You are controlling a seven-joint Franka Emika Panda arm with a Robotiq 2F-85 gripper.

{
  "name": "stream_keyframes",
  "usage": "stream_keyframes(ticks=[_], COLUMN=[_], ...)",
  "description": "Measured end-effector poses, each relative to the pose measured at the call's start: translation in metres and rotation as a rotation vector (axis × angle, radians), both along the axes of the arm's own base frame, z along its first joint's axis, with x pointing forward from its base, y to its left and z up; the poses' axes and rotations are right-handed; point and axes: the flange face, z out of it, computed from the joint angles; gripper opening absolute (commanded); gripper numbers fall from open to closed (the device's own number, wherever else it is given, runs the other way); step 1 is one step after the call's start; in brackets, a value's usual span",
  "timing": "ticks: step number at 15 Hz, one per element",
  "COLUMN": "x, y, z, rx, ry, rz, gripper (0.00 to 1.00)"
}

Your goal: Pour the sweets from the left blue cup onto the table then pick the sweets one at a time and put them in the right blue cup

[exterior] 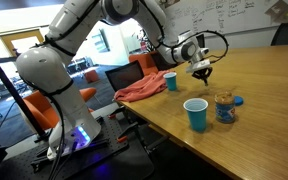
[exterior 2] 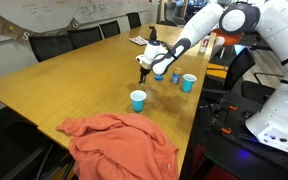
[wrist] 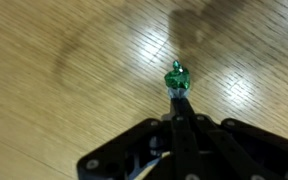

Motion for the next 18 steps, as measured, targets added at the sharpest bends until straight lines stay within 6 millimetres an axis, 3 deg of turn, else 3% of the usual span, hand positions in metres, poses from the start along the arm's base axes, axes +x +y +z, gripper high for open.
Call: stream_keyframes(ticks=[4, 8, 13, 18], x=[-0.024, -0.069, -0.154, -0.239], y=[-0.047, -0.102, -0.157, -0.174], z=[0.053, 0.09, 0.109, 0.118], rx=[-0.031, -0.042, -0.078, -0.085], ry=[-0.052, -0.108, -0.107, -0.065], rz=[-0.139, -0.322, -0.536, -0.635], gripper=[0.0, 0.0, 0.0, 0.0])
